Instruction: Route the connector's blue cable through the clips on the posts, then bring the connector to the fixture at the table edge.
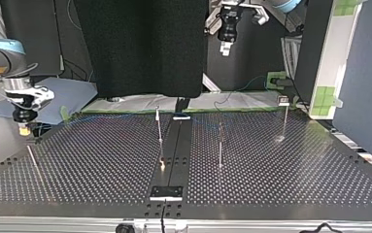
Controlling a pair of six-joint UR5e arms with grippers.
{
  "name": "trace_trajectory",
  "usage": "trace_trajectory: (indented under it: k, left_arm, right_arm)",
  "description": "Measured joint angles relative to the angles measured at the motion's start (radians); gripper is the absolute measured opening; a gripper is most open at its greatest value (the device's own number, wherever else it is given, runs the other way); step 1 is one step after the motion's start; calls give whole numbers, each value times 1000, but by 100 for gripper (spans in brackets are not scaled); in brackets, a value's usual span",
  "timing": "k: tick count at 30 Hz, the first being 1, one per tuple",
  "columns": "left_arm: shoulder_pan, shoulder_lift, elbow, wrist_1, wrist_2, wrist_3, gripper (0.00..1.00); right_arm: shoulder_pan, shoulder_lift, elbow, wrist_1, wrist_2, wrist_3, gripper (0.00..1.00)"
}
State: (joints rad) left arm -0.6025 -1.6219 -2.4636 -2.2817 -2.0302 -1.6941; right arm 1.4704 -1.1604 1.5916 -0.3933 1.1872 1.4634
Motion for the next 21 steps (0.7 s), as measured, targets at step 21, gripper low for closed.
trace_trajectory:
  k: [21]
  left_arm:
    - [1, 0, 0, -3, 0, 1, 100]
  right_arm:
    - [-12, 38, -35, -36, -181, 18, 0]
